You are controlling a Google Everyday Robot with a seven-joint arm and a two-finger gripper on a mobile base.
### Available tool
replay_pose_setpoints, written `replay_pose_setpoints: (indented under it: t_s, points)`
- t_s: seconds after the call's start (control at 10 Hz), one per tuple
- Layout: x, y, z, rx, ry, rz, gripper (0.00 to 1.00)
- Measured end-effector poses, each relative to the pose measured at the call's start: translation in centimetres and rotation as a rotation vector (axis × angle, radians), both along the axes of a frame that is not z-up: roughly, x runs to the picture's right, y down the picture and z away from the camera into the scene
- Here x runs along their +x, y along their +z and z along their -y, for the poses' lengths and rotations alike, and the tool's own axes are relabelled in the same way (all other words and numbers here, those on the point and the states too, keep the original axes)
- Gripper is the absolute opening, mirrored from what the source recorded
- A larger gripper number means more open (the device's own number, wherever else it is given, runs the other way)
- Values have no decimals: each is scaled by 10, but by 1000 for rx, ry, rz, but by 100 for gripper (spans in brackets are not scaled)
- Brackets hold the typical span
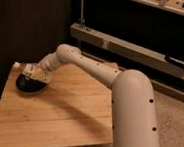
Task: Place the bottle in the ceramic bowl
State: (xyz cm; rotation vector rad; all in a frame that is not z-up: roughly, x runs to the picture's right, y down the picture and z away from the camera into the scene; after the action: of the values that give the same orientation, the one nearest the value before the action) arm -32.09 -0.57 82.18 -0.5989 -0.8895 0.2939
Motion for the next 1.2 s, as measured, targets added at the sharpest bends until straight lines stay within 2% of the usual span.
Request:
replay_pose_setpoints:
  t_s: [0.4,0.7,0.8,0.9,1.2]
  points:
    - [-34,-2,5,2,-36,30,0]
    - [-47,8,2,-11,-57,33,1]
    - [-48,12,-2,-18,-62,34,6]
    - [-47,19,-10,-28,-69,37,16]
    - [-41,25,-19,-35,-81,54,46]
